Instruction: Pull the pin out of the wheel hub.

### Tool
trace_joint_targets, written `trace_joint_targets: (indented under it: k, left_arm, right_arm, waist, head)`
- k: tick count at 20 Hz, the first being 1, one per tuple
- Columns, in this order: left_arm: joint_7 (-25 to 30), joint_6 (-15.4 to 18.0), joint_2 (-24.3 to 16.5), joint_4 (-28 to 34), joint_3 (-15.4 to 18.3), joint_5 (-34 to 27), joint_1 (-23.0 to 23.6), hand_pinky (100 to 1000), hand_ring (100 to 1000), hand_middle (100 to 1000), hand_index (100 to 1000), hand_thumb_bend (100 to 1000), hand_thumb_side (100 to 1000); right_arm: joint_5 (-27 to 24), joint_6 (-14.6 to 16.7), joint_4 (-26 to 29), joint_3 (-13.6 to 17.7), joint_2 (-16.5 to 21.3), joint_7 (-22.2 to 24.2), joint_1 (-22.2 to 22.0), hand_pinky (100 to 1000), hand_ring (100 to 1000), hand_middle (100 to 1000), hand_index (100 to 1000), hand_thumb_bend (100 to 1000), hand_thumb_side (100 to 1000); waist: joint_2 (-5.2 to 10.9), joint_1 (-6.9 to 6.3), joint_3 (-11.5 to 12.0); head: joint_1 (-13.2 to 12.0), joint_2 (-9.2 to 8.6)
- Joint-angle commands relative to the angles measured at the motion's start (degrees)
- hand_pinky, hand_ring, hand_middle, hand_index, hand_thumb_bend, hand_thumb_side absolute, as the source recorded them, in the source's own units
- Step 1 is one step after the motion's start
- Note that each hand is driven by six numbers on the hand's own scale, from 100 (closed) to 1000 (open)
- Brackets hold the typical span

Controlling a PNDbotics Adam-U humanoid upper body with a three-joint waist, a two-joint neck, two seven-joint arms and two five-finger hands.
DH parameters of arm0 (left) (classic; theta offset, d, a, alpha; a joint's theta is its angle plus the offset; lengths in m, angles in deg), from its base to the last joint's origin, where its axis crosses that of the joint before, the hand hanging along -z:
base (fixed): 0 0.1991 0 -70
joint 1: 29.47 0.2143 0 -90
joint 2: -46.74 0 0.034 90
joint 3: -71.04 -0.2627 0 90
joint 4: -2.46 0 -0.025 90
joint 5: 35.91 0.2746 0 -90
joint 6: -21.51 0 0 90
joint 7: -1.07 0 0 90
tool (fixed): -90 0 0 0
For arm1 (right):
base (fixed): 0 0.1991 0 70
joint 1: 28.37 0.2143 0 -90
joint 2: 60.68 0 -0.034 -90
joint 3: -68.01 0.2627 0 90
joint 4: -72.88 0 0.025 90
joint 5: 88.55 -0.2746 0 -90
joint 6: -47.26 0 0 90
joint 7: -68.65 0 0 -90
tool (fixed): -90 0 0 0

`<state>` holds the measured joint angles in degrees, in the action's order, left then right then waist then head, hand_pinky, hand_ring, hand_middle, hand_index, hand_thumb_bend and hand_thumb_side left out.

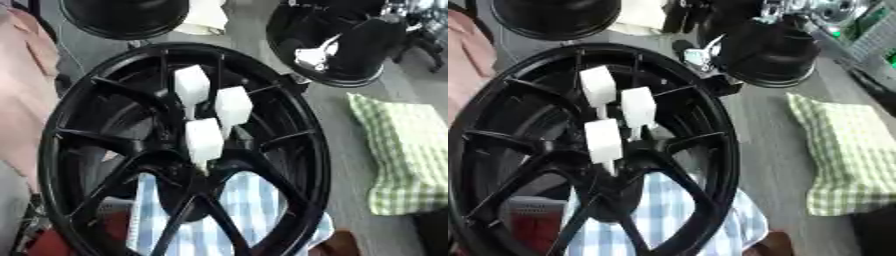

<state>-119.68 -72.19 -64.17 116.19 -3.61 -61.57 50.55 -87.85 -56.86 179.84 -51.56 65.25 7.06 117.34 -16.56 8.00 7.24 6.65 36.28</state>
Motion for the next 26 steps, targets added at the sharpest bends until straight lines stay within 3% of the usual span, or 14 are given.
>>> trace_joint_targets:
  k: [1, 5, 10, 19, 26]
  left_arm:
    - [0.1, 0.1, -2.2, 0.9, 0.2, 0.1, 0.0, 783, 770, 674, 800, 412, 604]
    - [0.4, -0.1, -2.1, 0.9, 0.0, 0.2, 0.0, 783, 770, 674, 800, 408, 609]
    - [0.5, -0.3, -1.8, 0.9, 0.0, 0.2, 0.3, 782, 770, 674, 799, 406, 613]
    - [0.7, -0.5, -1.5, 0.9, 0.0, 0.3, 0.8, 783, 755, 675, 799, 400, 620]
    - [0.9, -0.7, -1.2, 0.9, -0.1, 0.4, 1.0, 784, 755, 676, 799, 396, 626]
  right_arm:
    - [-1.4, -2.4, 4.5, 0.4, 3.7, -2.7, -0.4, 848, 808, 773, 833, 100, 399]
    - [-1.9, -5.9, 7.4, -0.2, 4.6, -4.5, -1.1, 848, 810, 774, 832, 109, 383]
    - [-3.6, -7.7, 7.6, -1.7, 4.3, -5.4, -0.6, 853, 810, 766, 824, 164, 250]
    - [-7.3, -9.8, 7.6, -4.6, 2.7, -8.9, 1.9, 853, 811, 770, 824, 179, 242]
    - [-6.8, -11.0, 7.6, -5.3, 1.1, -10.2, 3.5, 863, 833, 800, 841, 185, 265]
  waist:
    - [0.51, -0.30, 0.2]
    - [-0.13, 0.02, 0.5]
    - [-0.77, 0.37, 0.7]
    - [-1.42, 0.63, 0.6]
    - [-1.96, 0.71, 0.6]
  head:
    - [-0.2, -1.22]
    - [-0.3, -1.65]
    - [-0.7, -2.16]
    - [-0.8, -2.42]
    - [-0.2, -2.60]
